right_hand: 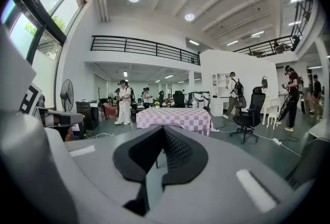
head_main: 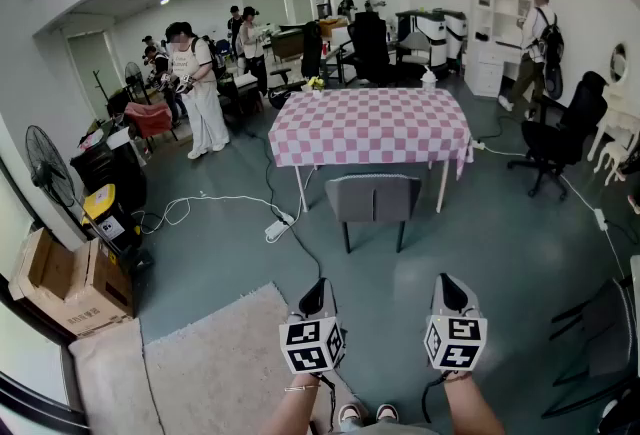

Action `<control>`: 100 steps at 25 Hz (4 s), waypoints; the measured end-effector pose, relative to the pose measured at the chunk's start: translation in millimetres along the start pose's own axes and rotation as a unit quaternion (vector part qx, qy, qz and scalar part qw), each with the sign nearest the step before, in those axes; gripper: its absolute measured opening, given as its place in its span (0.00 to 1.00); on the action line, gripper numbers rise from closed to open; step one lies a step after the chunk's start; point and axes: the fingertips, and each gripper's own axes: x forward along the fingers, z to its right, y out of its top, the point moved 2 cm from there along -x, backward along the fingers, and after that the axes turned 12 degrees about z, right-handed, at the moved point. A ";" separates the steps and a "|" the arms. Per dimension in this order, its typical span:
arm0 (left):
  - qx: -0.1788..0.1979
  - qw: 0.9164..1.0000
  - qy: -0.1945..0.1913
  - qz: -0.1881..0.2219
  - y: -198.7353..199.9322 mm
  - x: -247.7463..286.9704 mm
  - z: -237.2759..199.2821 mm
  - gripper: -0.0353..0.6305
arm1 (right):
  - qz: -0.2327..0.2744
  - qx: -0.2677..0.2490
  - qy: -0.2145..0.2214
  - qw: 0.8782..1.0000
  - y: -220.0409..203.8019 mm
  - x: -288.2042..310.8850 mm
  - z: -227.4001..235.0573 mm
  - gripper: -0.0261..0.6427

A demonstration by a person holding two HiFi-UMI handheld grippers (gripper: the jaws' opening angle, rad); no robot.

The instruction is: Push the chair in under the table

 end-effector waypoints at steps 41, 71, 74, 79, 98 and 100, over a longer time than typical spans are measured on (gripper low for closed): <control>0.003 1.000 -0.002 0.003 -4.4 -2.0 -9.8 0.26 | 0.002 0.059 0.021 0.998 -11.4 9.0 -1.4 0.23; -0.020 1.000 -0.014 -0.016 -25.1 174.2 -103.3 0.25 | -0.045 0.028 -0.021 0.998 -39.4 176.5 2.0 0.22; -0.023 1.000 -0.014 -0.016 -26.8 216.3 -99.6 0.25 | -0.042 0.028 -0.006 0.999 -35.0 220.4 15.7 0.22; -0.019 1.000 -0.017 -0.018 -26.4 285.6 -90.1 0.26 | -0.044 0.035 0.011 0.998 -33.6 288.4 41.8 0.22; 0.003 0.999 -0.024 -0.038 -42.1 434.1 -89.5 0.26 | -0.043 0.081 -0.004 0.996 -55.1 426.6 103.3 0.22; -0.001 0.999 -0.029 -0.038 -43.4 456.3 -92.4 0.26 | -0.043 0.082 -0.010 0.996 -55.1 444.4 107.7 0.22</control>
